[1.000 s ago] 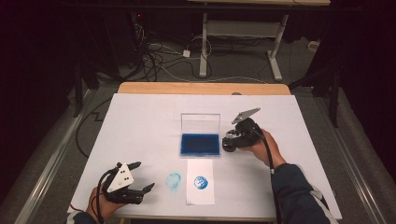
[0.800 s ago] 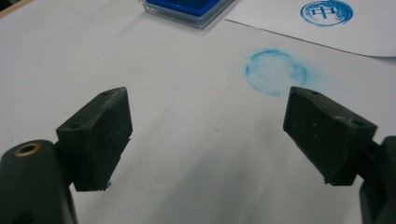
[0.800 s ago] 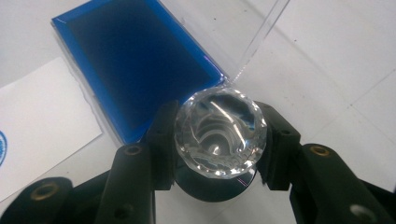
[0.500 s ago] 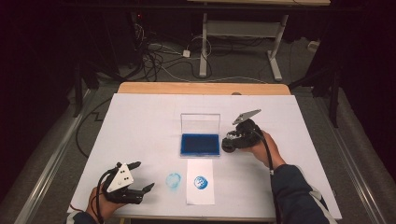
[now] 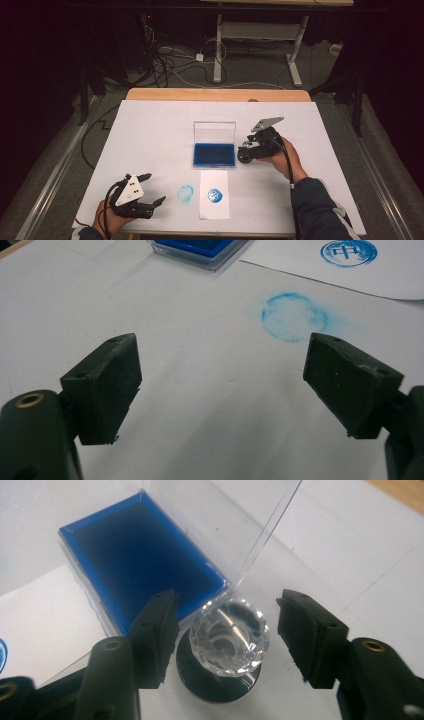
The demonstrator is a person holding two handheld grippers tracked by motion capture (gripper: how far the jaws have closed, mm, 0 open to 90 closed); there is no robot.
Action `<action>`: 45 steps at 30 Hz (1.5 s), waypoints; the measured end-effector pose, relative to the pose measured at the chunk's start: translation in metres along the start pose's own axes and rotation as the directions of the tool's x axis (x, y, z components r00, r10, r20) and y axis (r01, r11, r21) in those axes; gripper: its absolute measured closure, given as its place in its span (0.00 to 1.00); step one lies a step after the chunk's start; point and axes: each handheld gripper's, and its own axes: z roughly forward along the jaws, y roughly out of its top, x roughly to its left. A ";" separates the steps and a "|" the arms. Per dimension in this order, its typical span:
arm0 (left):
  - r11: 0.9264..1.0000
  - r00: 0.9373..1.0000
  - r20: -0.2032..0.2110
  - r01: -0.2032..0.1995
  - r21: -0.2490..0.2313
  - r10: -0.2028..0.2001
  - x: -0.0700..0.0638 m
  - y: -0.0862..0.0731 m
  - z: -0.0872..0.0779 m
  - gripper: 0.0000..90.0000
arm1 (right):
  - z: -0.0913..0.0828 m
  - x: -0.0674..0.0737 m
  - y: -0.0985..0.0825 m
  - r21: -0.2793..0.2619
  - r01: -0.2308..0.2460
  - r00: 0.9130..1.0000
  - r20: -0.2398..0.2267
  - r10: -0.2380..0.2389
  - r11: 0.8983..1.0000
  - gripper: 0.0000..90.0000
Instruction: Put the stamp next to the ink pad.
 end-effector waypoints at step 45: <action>1.000 1.000 -0.009 -0.010 -0.005 0.010 -0.001 0.002 -0.001 0.17 | -0.051 0.040 0.004 -0.241 0.119 0.982 0.169 -0.079 0.963 0.18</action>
